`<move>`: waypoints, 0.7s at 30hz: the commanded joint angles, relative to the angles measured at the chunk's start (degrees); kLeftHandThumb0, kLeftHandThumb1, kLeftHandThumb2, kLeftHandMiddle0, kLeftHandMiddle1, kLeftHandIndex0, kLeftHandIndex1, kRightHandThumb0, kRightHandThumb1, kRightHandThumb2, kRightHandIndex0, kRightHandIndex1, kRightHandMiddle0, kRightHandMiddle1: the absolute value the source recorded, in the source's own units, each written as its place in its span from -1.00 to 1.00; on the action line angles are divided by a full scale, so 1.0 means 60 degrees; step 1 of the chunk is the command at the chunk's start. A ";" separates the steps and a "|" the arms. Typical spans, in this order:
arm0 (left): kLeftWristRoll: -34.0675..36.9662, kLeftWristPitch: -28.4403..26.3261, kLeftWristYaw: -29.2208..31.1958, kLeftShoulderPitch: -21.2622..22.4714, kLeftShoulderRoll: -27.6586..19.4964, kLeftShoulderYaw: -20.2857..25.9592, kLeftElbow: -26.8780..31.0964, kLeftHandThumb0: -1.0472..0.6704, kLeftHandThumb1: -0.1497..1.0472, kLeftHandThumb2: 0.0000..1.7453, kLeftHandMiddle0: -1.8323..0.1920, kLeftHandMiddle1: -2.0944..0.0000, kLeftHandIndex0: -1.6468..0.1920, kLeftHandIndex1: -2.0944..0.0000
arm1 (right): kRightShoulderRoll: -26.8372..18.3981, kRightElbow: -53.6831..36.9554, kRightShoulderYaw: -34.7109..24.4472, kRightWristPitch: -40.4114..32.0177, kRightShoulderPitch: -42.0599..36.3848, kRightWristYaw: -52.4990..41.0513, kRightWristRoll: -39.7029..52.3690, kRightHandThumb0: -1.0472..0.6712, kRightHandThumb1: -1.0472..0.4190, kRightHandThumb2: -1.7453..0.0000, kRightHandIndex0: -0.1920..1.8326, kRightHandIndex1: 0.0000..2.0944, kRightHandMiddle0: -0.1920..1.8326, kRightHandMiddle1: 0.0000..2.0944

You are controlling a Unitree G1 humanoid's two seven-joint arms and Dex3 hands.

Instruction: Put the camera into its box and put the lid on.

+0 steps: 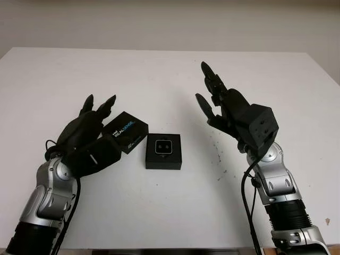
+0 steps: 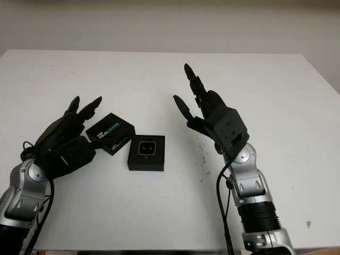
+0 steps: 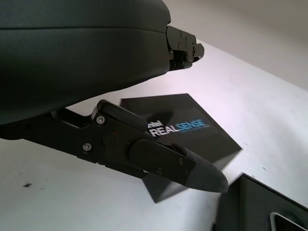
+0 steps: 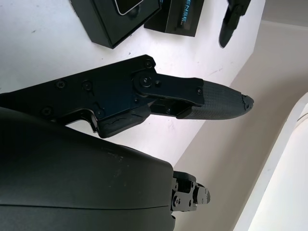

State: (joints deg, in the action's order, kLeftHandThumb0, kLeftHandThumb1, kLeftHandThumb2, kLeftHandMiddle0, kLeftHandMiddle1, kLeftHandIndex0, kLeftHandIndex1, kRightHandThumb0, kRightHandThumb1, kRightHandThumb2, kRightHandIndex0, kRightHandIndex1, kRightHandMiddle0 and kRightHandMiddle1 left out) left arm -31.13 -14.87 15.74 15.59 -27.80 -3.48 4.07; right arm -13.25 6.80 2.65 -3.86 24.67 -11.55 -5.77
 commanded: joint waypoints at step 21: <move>-0.0581 0.0467 0.0068 0.0750 -0.0557 -0.0955 -0.0699 -0.70 0.76 -0.95 0.80 0.94 0.77 0.92 | 0.0314 -0.0214 0.0011 0.0156 -0.0338 0.0287 0.0034 -0.65 -1.00 0.35 -0.88 -0.94 -0.85 -0.91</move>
State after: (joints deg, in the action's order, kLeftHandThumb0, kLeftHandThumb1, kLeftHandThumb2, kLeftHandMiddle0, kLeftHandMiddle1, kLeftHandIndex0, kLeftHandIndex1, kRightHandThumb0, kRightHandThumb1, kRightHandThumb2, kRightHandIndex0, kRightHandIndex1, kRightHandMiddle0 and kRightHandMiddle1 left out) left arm -33.95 -12.65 16.57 18.70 -30.61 -8.61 0.08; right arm -11.79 6.63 3.02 -2.94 22.74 -10.17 -5.95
